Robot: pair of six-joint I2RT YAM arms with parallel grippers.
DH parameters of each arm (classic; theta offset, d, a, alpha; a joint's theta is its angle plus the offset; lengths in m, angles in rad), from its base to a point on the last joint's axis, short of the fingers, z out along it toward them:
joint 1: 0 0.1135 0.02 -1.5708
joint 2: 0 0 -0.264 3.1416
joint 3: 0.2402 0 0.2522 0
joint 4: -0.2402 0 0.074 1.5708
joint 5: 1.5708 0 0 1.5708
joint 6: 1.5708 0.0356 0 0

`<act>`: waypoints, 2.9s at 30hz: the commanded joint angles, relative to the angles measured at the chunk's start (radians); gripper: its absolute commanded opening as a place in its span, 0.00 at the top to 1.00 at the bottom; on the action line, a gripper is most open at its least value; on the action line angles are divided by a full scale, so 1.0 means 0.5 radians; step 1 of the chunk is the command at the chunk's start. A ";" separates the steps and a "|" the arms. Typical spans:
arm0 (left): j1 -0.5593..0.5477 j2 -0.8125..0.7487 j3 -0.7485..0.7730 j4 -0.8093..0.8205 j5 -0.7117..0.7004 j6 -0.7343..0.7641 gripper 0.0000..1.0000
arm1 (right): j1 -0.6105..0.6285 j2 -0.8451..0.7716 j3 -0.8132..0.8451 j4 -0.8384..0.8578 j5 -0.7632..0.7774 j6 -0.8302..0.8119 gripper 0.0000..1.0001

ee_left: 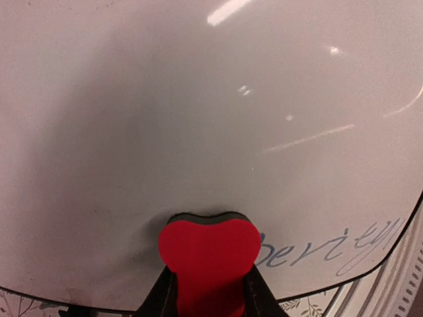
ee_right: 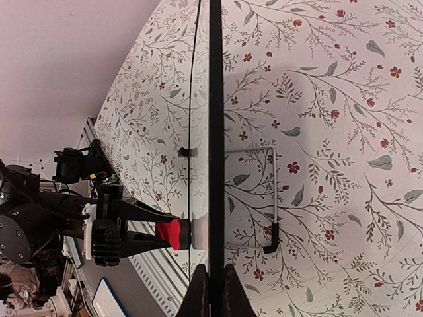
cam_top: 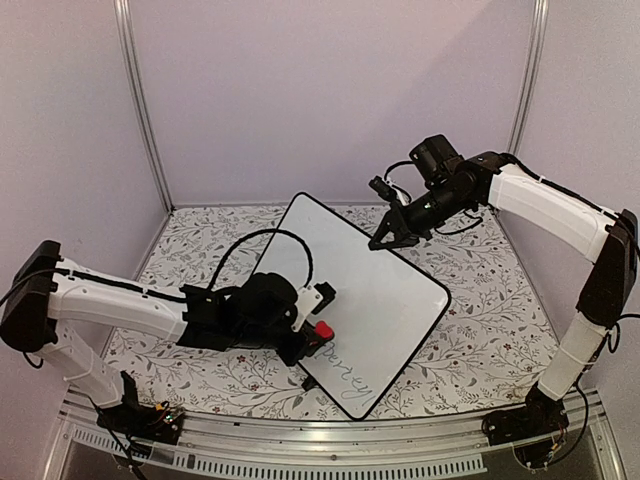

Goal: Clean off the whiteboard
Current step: Erase the center of the whiteboard.

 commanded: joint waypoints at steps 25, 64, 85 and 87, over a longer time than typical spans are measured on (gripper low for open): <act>-0.024 0.057 -0.267 -0.043 0.095 -0.157 1.00 | 0.076 0.059 -0.023 -0.103 -0.049 -0.080 1.00; -0.036 0.072 0.026 -0.061 0.087 0.071 1.00 | 0.076 0.055 -0.029 -0.098 -0.050 -0.080 1.00; -0.017 0.116 -0.105 -0.082 0.095 -0.007 1.00 | 0.076 0.071 -0.020 -0.099 -0.054 -0.080 1.00; -0.025 0.143 -0.119 -0.114 0.086 -0.043 1.00 | 0.076 0.070 -0.020 -0.100 -0.054 -0.080 1.00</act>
